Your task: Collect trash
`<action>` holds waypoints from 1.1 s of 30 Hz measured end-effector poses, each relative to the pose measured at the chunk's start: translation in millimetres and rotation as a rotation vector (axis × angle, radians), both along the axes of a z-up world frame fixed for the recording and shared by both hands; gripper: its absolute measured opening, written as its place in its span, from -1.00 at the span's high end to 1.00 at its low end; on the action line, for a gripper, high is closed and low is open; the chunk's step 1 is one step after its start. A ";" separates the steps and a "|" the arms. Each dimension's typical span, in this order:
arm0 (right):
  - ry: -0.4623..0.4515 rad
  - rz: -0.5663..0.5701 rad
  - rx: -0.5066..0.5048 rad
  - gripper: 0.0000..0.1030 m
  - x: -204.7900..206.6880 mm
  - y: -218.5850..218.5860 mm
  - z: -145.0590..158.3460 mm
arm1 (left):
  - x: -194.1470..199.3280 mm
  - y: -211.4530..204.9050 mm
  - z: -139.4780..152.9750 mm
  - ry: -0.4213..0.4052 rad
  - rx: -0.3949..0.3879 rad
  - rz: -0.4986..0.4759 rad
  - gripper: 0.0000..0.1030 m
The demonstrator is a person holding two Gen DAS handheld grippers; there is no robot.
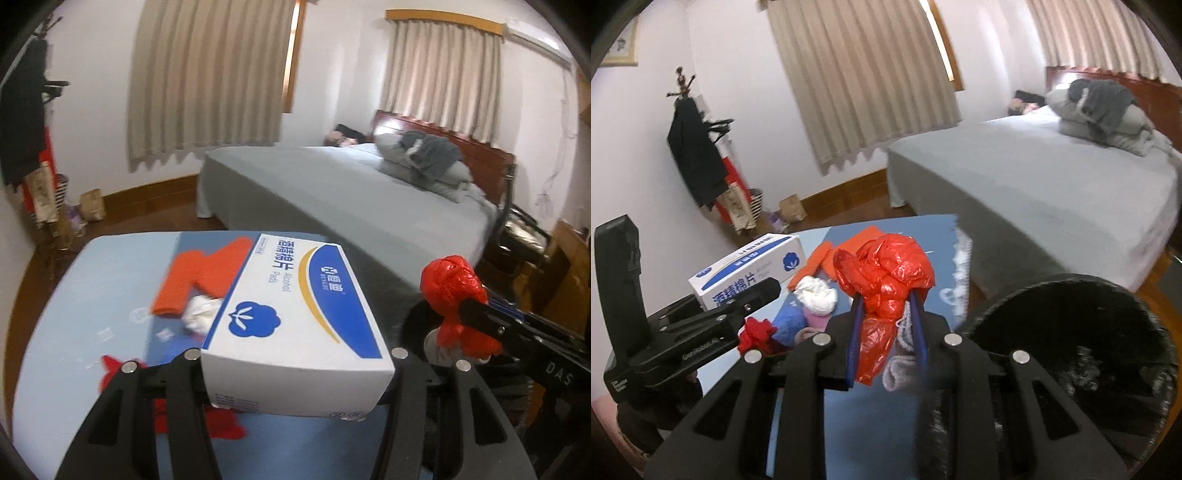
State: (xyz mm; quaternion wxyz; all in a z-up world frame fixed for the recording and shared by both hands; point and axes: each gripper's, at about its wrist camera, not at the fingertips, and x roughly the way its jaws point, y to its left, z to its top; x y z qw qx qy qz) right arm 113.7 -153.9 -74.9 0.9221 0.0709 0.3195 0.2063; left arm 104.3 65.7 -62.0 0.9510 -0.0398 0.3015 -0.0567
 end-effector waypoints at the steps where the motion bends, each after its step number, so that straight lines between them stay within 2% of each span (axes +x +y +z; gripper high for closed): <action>1: 0.003 0.023 0.002 0.55 4.6 8.9 -2.9 | -3.1 7.7 -2.9 0.004 0.007 0.018 -0.05; 6: 0.012 0.127 0.014 0.55 25.8 59.0 -14.9 | -11.4 50.6 -18.5 0.035 0.061 0.125 -0.05; 10: 0.032 0.167 -0.012 0.55 44.8 93.1 -32.1 | -8.4 77.8 -31.6 0.066 0.054 0.178 -0.05; 16: 0.119 0.178 -0.086 0.55 65.0 118.9 -74.0 | -0.5 86.7 -50.8 0.088 0.042 0.183 -0.05; 21: 0.155 0.179 -0.098 0.44 69.0 120.3 -90.8 | 6.7 86.5 -60.2 0.101 0.039 0.181 -0.05; 22: 0.158 0.183 -0.097 0.34 69.4 119.8 -91.5 | 8.3 87.4 -60.3 0.103 0.040 0.182 -0.05; 24: 0.155 0.178 -0.102 0.01 68.4 117.9 -89.5 | 9.4 86.6 -61.6 0.106 0.040 0.184 -0.05; 27: 0.141 0.163 -0.088 -0.31 65.6 110.8 -82.4 | 10.5 87.7 -61.0 0.108 0.040 0.186 -0.05; 31: 0.124 0.140 -0.080 -0.53 59.7 97.9 -71.7 | 10.5 88.1 -61.7 0.106 0.036 0.185 -0.05; 33: 0.112 0.133 -0.081 -0.56 54.2 91.4 -67.5 | 9.7 87.6 -60.9 0.103 0.035 0.183 -0.05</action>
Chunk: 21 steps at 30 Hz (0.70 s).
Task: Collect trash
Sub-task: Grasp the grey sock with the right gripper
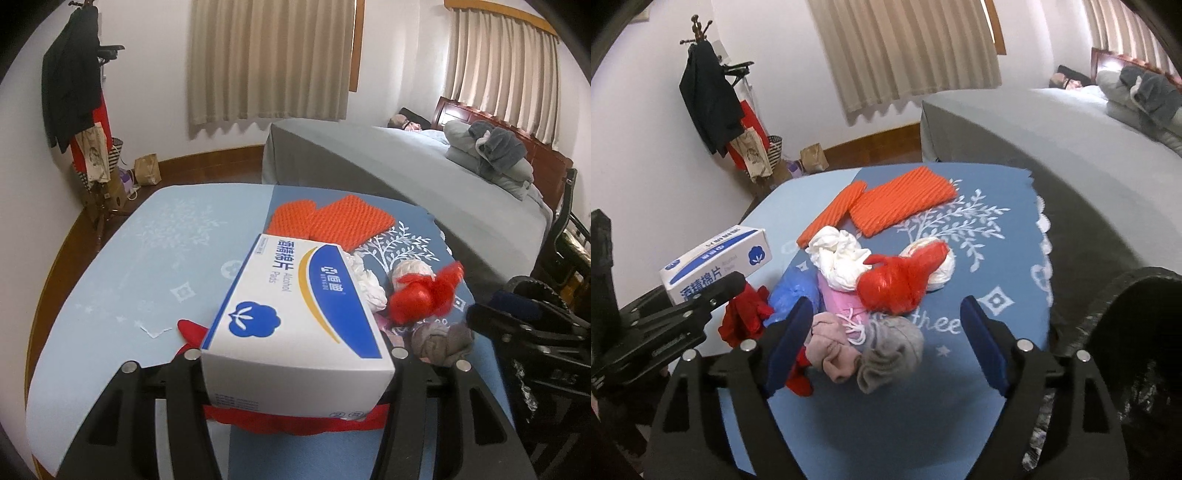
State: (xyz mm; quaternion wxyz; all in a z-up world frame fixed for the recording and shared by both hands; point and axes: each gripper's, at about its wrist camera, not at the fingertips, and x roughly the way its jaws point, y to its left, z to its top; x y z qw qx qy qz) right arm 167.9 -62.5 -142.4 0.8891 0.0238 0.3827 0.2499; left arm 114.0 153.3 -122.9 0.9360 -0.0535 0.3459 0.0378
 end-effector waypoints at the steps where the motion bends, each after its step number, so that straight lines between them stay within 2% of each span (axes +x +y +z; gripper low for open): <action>1: -0.005 -0.003 -0.010 -0.56 -2.3 -2.2 0.8 | -0.6 -0.2 -0.4 -0.001 -0.001 -0.001 -0.05; 6: 0.025 -0.014 -0.056 -0.53 -2.3 -6.7 -15.3 | -1.8 -1.3 -7.4 0.008 -0.006 -0.007 -0.05; 12: 0.099 0.022 -0.037 -0.24 5.9 5.0 -39.8 | -1.3 -2.3 -7.6 0.012 -0.002 -0.013 -0.05; 13: 0.119 0.026 -0.029 -0.13 7.1 7.4 -43.9 | -0.6 -2.1 -7.4 0.013 -0.002 -0.013 -0.05; 15: 0.149 0.038 -0.017 0.23 9.8 11.0 -49.5 | -1.5 -2.8 -7.5 0.012 0.001 -0.014 -0.05; 17: 0.143 0.035 -0.017 0.39 10.0 10.4 -47.5 | -1.4 -4.1 -6.4 0.012 0.002 -0.014 -0.05; 19: 0.145 0.041 -0.003 0.63 10.3 6.5 -43.7 | -1.4 -4.9 -5.7 0.010 0.005 -0.015 -0.05; 21: 0.128 0.029 0.001 0.70 8.2 0.5 -36.6 | -1.4 -5.2 -4.6 0.008 0.004 -0.017 -0.05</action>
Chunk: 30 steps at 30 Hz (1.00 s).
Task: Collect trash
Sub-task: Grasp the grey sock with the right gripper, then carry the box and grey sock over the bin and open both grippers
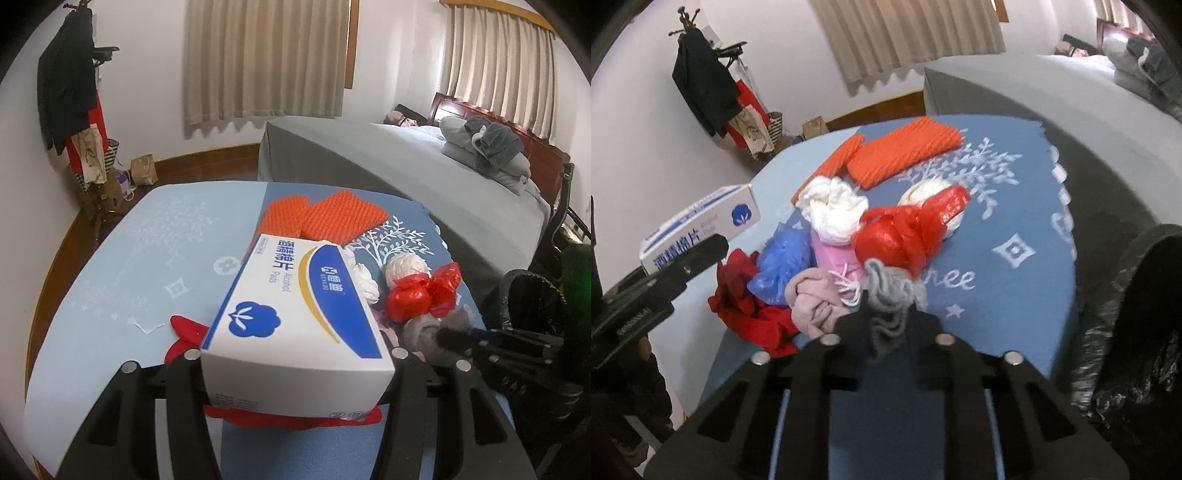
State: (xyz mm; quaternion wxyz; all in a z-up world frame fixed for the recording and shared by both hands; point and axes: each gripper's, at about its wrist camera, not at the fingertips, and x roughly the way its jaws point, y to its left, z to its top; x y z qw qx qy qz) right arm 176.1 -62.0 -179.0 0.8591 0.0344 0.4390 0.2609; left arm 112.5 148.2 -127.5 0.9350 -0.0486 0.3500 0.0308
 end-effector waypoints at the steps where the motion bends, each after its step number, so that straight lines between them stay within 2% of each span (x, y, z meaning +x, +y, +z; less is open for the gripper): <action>1: -0.009 -0.003 0.004 0.71 -1.6 -3.3 3.8 | -0.2 -1.3 1.3 -0.004 -0.002 -0.002 -0.05; 11: -0.117 -0.032 0.053 0.72 -36.1 -39.2 60.6 | -10.0 -31.6 25.4 -0.069 -0.009 -0.075 -0.05; 18: -0.194 -0.136 0.065 0.72 -56.7 -86.5 95.0 | -14.8 -73.1 43.0 -0.118 -0.024 -0.175 -0.05; 24: -0.221 -0.233 0.044 0.72 -72.0 -129.9 102.9 | -12.7 -112.8 52.9 -0.141 -0.035 -0.267 -0.06; 30: -0.218 -0.330 0.009 0.72 -82.7 -172.9 94.9 | -9.9 -156.2 53.5 -0.137 -0.050 -0.360 -0.05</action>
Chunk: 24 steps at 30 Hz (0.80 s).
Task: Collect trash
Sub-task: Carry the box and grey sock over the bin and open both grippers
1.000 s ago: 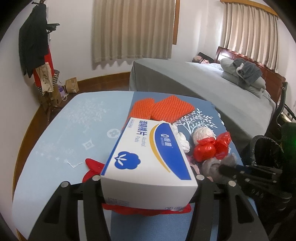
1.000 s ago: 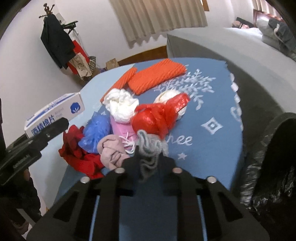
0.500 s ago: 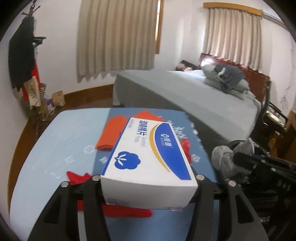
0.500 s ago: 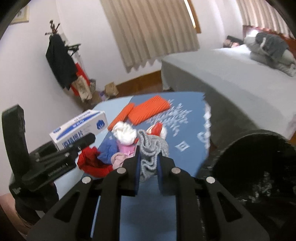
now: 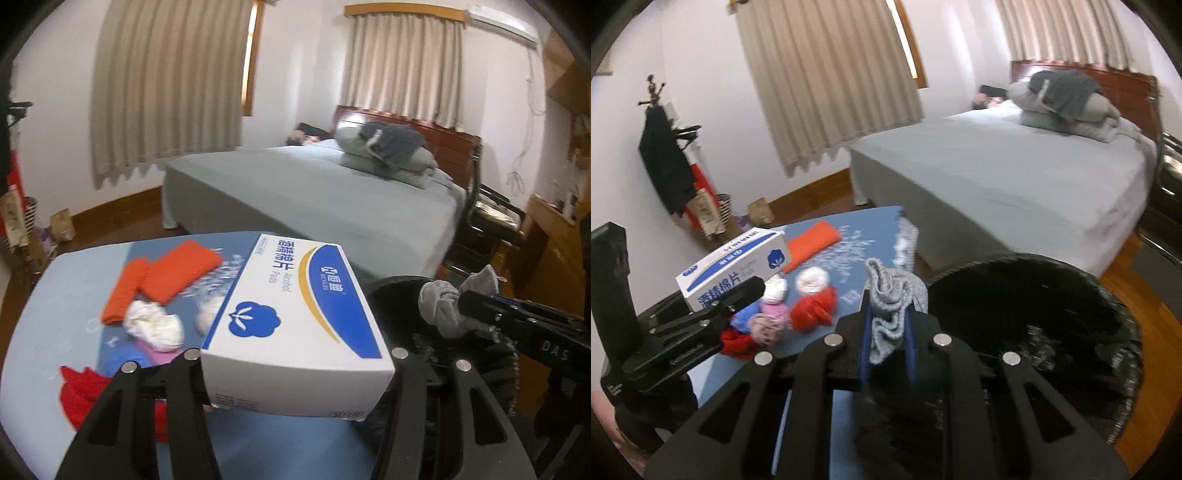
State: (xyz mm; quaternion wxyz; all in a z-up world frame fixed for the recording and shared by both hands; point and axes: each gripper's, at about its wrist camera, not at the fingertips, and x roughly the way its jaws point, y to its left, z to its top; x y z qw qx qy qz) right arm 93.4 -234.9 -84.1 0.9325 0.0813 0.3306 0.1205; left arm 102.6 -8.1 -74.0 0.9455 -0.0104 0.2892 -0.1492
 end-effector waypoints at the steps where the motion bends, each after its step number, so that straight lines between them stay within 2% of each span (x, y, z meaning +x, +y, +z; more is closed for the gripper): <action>1: 0.005 -0.019 -0.002 0.72 -1.2 -7.2 -2.9 | 0.8 -9.2 -1.0 0.005 -0.002 -0.023 -0.05; 10: 0.045 -0.159 -0.030 0.71 -19.1 -64.3 -24.6 | 6.4 -72.1 -14.7 0.036 -0.001 -0.143 -0.05; 14: 0.054 -0.220 -0.045 0.58 -24.3 -81.1 -27.9 | 9.3 -98.8 -16.3 0.044 -0.010 -0.198 -0.06; 15: 0.054 -0.237 -0.048 0.46 -26.2 -86.4 -28.7 | 10.6 -105.7 -16.6 0.051 -0.023 -0.223 -0.08; 16: 0.051 -0.248 -0.050 0.36 -27.7 -90.0 -29.1 | 10.9 -110.5 -17.3 0.057 -0.028 -0.240 -0.26; 18: 0.040 -0.285 -0.056 -0.03 -32.5 -98.9 -28.3 | 10.0 -114.4 -17.9 0.053 -0.032 -0.248 -0.48; 19: 0.034 -0.300 -0.058 -0.12 -35.0 -102.4 -27.5 | 8.9 -114.9 -18.0 0.051 -0.035 -0.251 -0.48; 21: 0.020 -0.320 -0.061 -0.55 -37.7 -105.1 -25.7 | 6.5 -112.0 -18.0 0.051 -0.030 -0.244 -0.52; 24: -0.007 -0.335 -0.076 -0.80 -37.4 -101.1 -21.5 | 4.6 -100.1 -16.6 0.045 -0.023 -0.208 -0.59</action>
